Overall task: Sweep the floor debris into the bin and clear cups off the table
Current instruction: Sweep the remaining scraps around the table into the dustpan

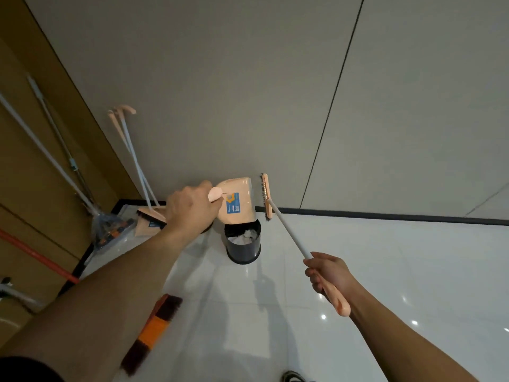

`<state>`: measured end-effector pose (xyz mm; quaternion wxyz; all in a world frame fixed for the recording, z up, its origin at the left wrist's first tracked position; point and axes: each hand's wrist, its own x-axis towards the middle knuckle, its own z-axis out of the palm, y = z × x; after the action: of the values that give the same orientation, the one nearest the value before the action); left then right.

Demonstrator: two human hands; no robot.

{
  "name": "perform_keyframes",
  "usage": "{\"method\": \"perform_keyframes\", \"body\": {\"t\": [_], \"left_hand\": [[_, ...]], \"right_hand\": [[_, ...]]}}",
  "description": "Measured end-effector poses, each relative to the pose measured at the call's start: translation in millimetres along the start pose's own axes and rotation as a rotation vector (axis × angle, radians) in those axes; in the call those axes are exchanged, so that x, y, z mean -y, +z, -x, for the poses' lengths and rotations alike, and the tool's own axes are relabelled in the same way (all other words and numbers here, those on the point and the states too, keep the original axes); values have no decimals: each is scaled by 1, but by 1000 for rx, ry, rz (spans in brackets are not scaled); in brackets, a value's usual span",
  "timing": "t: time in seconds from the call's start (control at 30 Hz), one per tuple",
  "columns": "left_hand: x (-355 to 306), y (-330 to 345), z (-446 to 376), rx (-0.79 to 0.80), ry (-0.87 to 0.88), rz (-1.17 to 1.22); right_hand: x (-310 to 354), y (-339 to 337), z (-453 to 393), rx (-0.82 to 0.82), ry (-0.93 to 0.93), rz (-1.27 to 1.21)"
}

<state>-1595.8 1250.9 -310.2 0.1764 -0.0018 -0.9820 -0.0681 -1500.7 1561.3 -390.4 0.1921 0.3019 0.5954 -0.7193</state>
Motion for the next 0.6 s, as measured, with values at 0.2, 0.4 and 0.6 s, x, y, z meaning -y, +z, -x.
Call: {"method": "perform_keyframes", "body": {"t": [0.2,0.4,0.6], "left_hand": [[-23,3,-12,56,12,182],[-99,-1,8,115,228,242],[-228,-28,92,196,540,303]], "right_hand": [[-40,-13,59,-181,-76,-107],[-103,-49,140,-418,-98,-223],[-184,-112,240,-633,-117,-474]]}}
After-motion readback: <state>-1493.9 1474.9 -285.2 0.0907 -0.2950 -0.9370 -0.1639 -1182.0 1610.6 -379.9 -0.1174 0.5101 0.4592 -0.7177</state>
